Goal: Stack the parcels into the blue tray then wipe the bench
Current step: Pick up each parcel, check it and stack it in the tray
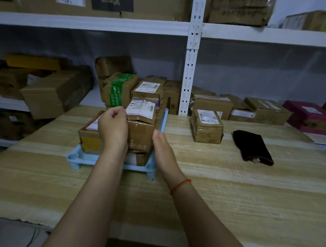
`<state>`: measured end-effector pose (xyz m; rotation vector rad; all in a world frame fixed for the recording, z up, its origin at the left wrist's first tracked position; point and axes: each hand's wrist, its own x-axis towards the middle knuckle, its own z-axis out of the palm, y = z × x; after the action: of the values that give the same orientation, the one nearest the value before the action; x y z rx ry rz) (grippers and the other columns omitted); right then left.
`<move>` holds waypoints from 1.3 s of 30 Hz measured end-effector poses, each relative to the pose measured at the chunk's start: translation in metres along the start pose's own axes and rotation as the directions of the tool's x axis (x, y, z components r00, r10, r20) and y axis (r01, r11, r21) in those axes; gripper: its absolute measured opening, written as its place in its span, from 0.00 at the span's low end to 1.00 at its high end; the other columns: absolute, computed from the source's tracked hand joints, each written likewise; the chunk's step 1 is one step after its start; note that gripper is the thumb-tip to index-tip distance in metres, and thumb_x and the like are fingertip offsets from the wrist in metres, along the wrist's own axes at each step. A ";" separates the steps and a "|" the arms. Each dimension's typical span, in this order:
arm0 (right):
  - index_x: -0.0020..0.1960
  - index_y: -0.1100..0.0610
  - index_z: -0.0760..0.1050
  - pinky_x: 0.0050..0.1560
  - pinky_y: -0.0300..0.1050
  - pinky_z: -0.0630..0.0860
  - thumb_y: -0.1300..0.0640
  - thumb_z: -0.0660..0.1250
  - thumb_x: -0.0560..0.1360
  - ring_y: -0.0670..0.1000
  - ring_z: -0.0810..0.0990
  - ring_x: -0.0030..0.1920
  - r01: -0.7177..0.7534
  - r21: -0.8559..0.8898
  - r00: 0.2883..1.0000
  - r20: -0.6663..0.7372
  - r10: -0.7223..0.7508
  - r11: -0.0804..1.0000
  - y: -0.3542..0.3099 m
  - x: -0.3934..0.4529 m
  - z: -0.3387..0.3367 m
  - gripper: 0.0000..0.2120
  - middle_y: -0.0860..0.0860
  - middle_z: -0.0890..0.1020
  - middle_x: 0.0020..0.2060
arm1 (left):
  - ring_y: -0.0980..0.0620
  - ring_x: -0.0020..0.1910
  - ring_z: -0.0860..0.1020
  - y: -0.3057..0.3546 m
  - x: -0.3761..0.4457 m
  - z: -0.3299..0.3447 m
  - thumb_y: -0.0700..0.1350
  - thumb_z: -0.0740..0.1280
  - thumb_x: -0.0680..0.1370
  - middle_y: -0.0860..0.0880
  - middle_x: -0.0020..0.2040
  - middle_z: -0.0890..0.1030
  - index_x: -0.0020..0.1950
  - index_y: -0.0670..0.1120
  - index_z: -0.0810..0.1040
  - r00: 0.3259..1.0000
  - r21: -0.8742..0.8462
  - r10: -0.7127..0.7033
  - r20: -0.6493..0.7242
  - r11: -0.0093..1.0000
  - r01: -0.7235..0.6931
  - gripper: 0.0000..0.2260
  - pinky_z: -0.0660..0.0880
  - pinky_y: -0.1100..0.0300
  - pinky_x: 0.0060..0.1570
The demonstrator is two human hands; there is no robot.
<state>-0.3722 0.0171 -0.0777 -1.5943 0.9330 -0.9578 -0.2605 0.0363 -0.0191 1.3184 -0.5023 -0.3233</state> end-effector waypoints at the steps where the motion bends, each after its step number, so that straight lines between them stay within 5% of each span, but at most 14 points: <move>1: 0.67 0.46 0.70 0.68 0.56 0.68 0.36 0.46 0.79 0.52 0.72 0.65 0.022 -0.052 1.000 0.020 -0.021 0.998 0.001 -0.001 0.003 0.26 0.48 0.76 0.63 | 0.52 0.52 0.80 -0.002 0.002 -0.001 0.44 0.64 0.78 0.54 0.46 0.82 0.45 0.52 0.81 1.000 0.010 0.006 -0.008 1.000 -0.006 0.07 0.74 0.60 0.51; 4: 0.69 0.45 0.68 0.68 0.58 0.68 0.28 0.44 0.72 0.53 0.71 0.67 0.033 -0.093 0.999 0.020 -0.031 0.995 0.002 -0.001 0.009 0.34 0.48 0.76 0.64 | 0.51 0.52 0.80 -0.009 0.007 -0.003 0.44 0.63 0.78 0.52 0.48 0.83 0.50 0.48 0.83 0.999 0.040 0.030 -0.021 0.999 -0.029 0.09 0.77 0.53 0.57; 9: 0.70 0.37 0.64 0.67 0.56 0.71 0.25 0.52 0.71 0.50 0.71 0.68 0.066 -0.088 0.998 -0.002 -0.066 0.994 0.005 -0.001 0.013 0.32 0.46 0.76 0.65 | 0.50 0.52 0.81 -0.014 0.009 -0.008 0.47 0.63 0.78 0.50 0.49 0.84 0.51 0.47 0.84 1.000 0.018 0.004 -0.028 1.000 -0.003 0.11 0.77 0.47 0.58; 13: 0.69 0.37 0.64 0.64 0.57 0.74 0.21 0.54 0.68 0.50 0.73 0.67 0.095 -0.108 0.995 -0.033 -0.099 0.990 0.008 0.000 0.018 0.35 0.43 0.78 0.64 | 0.47 0.47 0.83 -0.013 0.005 -0.009 0.46 0.65 0.76 0.49 0.41 0.84 0.34 0.52 0.83 0.999 -0.041 -0.041 -0.019 0.998 0.040 0.12 0.80 0.46 0.53; 23: 0.72 0.37 0.60 0.67 0.57 0.71 0.26 0.54 0.71 0.50 0.72 0.68 0.189 -0.170 0.982 0.020 -0.188 0.967 -0.027 0.017 0.045 0.33 0.48 0.74 0.67 | 0.53 0.38 0.78 0.014 0.038 -0.029 0.46 0.67 0.71 0.51 0.33 0.80 0.27 0.50 0.80 0.995 -0.162 0.006 -0.104 0.987 -0.023 0.12 0.75 0.56 0.40; 28: 0.74 0.39 0.57 0.67 0.58 0.69 0.25 0.51 0.69 0.53 0.71 0.68 0.171 -0.234 0.983 0.108 -0.149 0.957 -0.037 0.029 0.078 0.37 0.49 0.74 0.67 | 0.52 0.36 0.73 0.016 0.067 -0.051 0.46 0.65 0.67 0.48 0.34 0.76 0.29 0.50 0.77 0.989 -0.086 0.023 -0.145 0.996 -0.036 0.07 0.71 0.55 0.38; 39: 0.77 0.45 0.53 0.68 0.63 0.65 0.27 0.46 0.71 0.59 0.68 0.70 0.183 -0.398 0.976 0.184 -0.117 0.899 -0.035 0.045 0.096 0.39 0.54 0.72 0.69 | 0.51 0.36 0.74 0.004 0.092 -0.062 0.54 0.63 0.71 0.47 0.33 0.77 0.30 0.50 0.77 0.985 0.073 0.071 -0.154 0.995 -0.061 0.13 0.72 0.54 0.40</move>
<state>-0.2632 0.0169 -0.0544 -2.0954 0.9554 -0.7553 -0.1498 0.0429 -0.0103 1.3779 -0.4264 -0.1472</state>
